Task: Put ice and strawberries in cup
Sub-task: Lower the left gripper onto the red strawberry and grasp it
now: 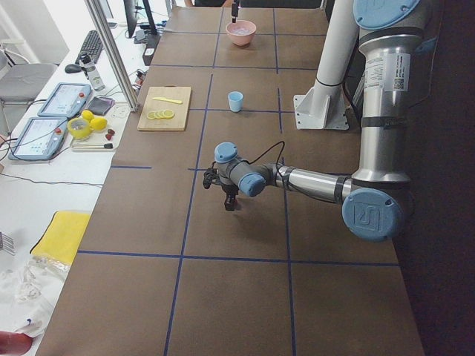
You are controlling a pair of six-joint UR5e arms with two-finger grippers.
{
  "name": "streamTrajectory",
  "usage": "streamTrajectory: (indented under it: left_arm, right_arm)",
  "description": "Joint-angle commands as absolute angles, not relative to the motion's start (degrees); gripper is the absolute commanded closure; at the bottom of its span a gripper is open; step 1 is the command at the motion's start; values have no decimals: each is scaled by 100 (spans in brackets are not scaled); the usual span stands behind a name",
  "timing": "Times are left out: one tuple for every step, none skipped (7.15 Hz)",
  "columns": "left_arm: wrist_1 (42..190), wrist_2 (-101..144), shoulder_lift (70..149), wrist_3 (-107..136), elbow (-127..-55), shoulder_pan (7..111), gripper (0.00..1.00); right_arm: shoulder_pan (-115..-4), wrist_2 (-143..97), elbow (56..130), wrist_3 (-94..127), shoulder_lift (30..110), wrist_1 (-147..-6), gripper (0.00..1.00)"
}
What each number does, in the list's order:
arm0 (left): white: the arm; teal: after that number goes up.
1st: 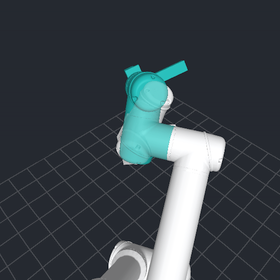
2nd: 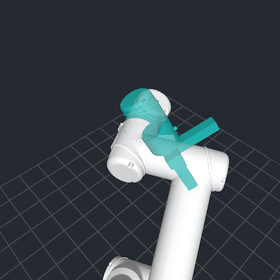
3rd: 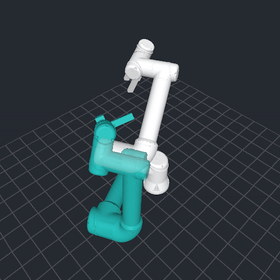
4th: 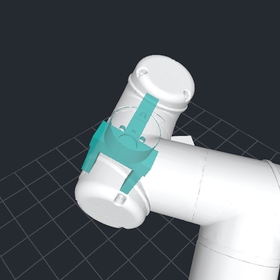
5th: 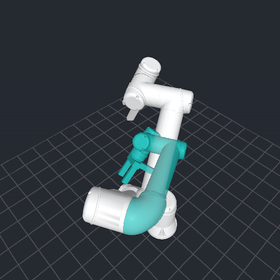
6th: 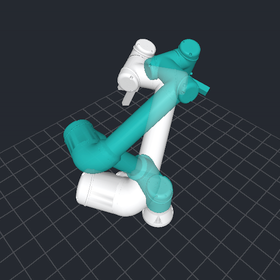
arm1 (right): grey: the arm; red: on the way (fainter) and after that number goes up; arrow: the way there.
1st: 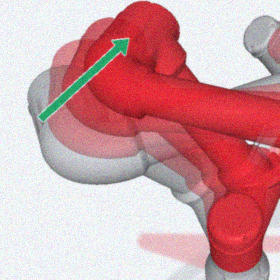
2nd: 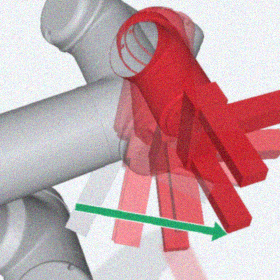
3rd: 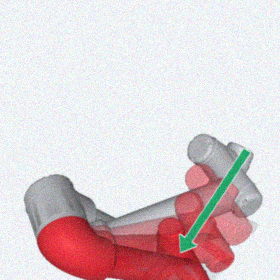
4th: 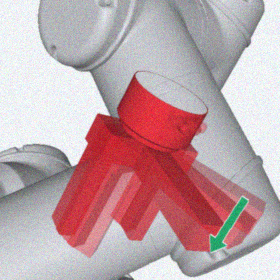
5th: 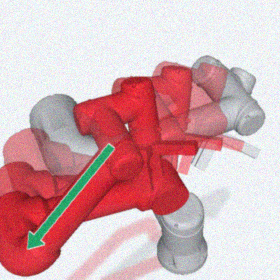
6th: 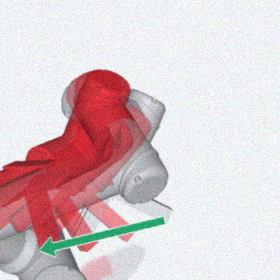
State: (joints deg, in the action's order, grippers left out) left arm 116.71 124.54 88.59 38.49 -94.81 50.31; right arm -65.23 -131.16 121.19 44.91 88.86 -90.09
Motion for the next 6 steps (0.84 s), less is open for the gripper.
streamTrajectory:
  left_arm:
    - [11672, 12428, 8851, 3858, -9483, 5027, 84]
    - [11672, 12445, 8859, 3858, -9492, 5027, 98]
    - [11663, 12480, 8868, 3858, -9631, 5045, 100]
    - [11593, 12480, 8859, 3945, -10059, 5054, 100]
    - [11584, 12472, 8912, 4755, -10516, 5019, 100]
    - [11584, 12472, 9408, 5634, -10729, 4940, 100]
  right_arm:
    - [-6530, -13157, 12138, 4491, 8886, -9009, 0]
    - [-6530, -13157, 12138, 4491, 8886, -9009, 0]
    - [-6530, -13149, 12138, 4491, 8886, -9009, 0]
    - [-6530, -13148, 12146, 4491, 8894, -9009, 0]
    - [-6530, -13148, 12181, 4491, 8912, -9009, 0]
    - [-6530, -13148, 12182, 4491, 8912, -9009, 0]
